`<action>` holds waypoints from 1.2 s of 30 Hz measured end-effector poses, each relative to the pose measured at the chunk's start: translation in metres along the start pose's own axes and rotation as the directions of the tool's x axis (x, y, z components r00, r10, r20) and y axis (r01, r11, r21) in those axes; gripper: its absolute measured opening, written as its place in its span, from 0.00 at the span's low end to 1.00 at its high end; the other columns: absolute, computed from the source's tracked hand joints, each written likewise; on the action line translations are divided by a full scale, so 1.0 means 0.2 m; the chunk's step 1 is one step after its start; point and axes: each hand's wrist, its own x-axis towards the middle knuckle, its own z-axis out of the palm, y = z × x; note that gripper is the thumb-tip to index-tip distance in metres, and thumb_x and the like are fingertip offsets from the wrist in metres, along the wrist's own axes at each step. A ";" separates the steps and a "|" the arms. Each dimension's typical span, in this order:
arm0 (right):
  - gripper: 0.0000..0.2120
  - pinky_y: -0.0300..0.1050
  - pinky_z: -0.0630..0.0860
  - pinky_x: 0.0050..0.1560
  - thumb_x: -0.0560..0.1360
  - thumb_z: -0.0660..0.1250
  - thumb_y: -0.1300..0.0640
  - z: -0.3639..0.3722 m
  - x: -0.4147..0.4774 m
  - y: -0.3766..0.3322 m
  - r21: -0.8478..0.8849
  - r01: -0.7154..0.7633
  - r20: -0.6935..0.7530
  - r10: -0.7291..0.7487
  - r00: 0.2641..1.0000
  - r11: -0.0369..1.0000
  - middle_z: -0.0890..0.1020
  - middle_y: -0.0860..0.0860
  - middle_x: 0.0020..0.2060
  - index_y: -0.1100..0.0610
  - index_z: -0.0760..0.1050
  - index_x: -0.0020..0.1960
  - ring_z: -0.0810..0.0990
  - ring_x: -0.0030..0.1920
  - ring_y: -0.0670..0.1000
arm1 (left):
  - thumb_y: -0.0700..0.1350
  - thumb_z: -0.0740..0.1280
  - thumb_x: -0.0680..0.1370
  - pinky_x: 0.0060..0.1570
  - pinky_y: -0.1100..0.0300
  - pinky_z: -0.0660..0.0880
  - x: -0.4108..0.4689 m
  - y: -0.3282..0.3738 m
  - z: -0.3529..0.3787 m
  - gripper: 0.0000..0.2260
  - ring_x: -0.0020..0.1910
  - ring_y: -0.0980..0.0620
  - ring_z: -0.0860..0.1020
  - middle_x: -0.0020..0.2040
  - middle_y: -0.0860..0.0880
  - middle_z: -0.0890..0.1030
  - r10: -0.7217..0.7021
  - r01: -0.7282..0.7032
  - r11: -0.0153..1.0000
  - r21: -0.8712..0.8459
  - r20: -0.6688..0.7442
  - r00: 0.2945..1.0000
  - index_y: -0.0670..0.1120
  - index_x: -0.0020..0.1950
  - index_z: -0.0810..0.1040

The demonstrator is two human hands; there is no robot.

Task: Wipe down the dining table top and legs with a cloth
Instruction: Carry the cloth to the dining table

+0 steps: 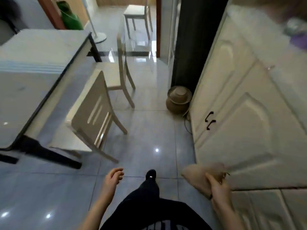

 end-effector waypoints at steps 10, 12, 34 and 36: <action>0.15 0.35 0.80 0.42 0.74 0.71 0.64 0.75 0.39 -0.44 0.071 0.056 0.089 -0.062 0.994 0.996 0.83 0.51 0.48 0.57 0.77 0.60 0.82 0.44 0.44 | 0.38 0.59 0.81 0.42 0.57 0.70 0.72 0.12 -0.23 0.09 0.42 0.45 0.76 0.42 0.43 0.80 -0.158 0.158 0.987 -0.001 -0.012 0.987 0.46 0.47 0.78; 0.16 0.33 0.80 0.40 0.74 0.70 0.65 0.86 0.46 -0.53 0.084 0.050 0.079 -0.056 0.995 0.995 0.82 0.52 0.48 0.58 0.76 0.61 0.83 0.40 0.39 | 0.38 0.59 0.80 0.40 0.58 0.69 0.89 0.26 -0.24 0.08 0.41 0.46 0.75 0.41 0.44 0.79 -0.146 0.146 0.989 0.013 0.018 0.989 0.45 0.47 0.78; 0.19 0.51 0.77 0.55 0.73 0.72 0.62 1.81 1.90 -1.78 -0.096 0.093 0.182 -0.074 0.980 0.991 0.81 0.56 0.54 0.60 0.76 0.63 0.81 0.50 0.53 | 0.50 0.62 0.70 0.40 0.60 0.71 2.44 1.51 0.34 0.10 0.41 0.48 0.77 0.41 0.47 0.81 -0.123 0.123 0.992 -0.005 0.024 0.992 0.49 0.46 0.79; 0.17 0.56 0.77 0.59 0.73 0.73 0.60 1.95 2.04 -1.93 -0.144 0.093 0.239 -0.057 0.969 0.985 0.82 0.56 0.55 0.58 0.77 0.61 0.81 0.53 0.55 | 0.47 0.62 0.75 0.43 0.58 0.72 2.56 1.62 0.36 0.07 0.42 0.48 0.78 0.43 0.46 0.81 -0.126 0.126 0.992 -0.019 -0.001 0.992 0.48 0.48 0.78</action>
